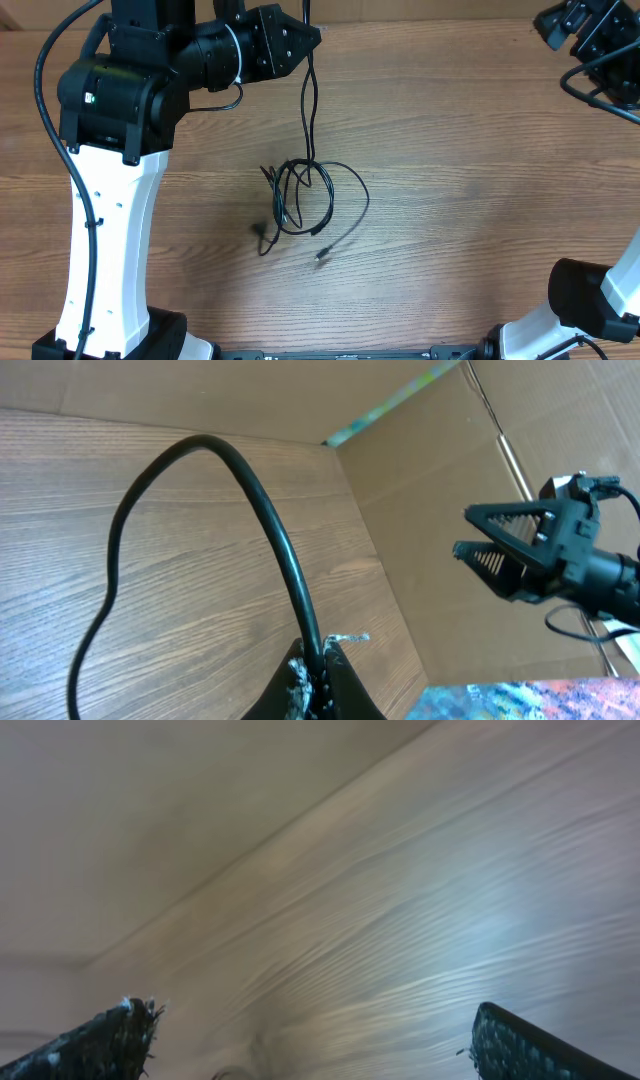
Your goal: Untangle cables
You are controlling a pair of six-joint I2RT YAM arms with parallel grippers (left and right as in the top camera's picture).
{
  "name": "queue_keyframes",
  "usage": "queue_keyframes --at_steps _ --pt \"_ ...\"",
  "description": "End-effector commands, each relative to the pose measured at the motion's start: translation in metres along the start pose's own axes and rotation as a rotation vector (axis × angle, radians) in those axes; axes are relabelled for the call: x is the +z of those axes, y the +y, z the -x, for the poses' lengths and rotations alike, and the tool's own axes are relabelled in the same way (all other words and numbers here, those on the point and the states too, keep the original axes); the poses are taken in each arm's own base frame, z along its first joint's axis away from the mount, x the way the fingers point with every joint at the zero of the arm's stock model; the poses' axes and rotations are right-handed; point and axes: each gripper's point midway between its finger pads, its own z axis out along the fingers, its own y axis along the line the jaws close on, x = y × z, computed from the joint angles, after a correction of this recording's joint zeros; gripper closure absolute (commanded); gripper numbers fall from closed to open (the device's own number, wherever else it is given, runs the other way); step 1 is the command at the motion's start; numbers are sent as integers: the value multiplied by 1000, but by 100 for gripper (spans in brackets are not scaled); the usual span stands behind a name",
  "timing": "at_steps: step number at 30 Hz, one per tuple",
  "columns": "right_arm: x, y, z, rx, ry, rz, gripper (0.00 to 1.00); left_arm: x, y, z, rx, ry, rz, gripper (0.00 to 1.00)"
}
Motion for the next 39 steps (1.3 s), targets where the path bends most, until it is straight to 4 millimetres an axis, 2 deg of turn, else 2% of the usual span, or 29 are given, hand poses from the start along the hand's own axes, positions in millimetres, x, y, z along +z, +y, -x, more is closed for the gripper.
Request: queue_keyframes --at_steps 1,2,4,9,13,17,21,25,26,30,34,39 --pt "-21 68 -36 -135 151 377 1 -4 -7 6 -31 -36 -2 96" --pt "-24 84 -50 -206 196 466 0 -4 -7 8 -51 -46 -2 96" --pt "-17 100 -71 -284 261 512 0 -4 -13 16 -96 -72 -26 96" --pt "31 102 -123 -352 408 343 0 -6 -25 31 -175 -124 -82 96" --pt "58 114 -158 -406 501 340 0 -7 -28 35 -197 -135 -98 96" --pt "81 113 -165 -437 498 312 0 -8 -30 35 -218 -133 -110 96" --pt "107 88 -160 -473 464 179 0 -11 -42 36 -241 -109 -174 96" --pt "124 72 -184 -615 555 212 0 -12 -44 35 -259 -100 -189 96" --pt "128 70 -188 -614 570 220 3 -12 -44 35 -268 -98 -189 96" --pt "135 75 -202 -598 617 295 18 -12 -44 36 -280 -101 -191 96" --pt "131 86 -220 -634 668 405 19 -12 -42 39 -280 -116 -181 96" --pt "128 93 -229 -651 684 431 20 -12 -35 41 -291 -140 -148 96"
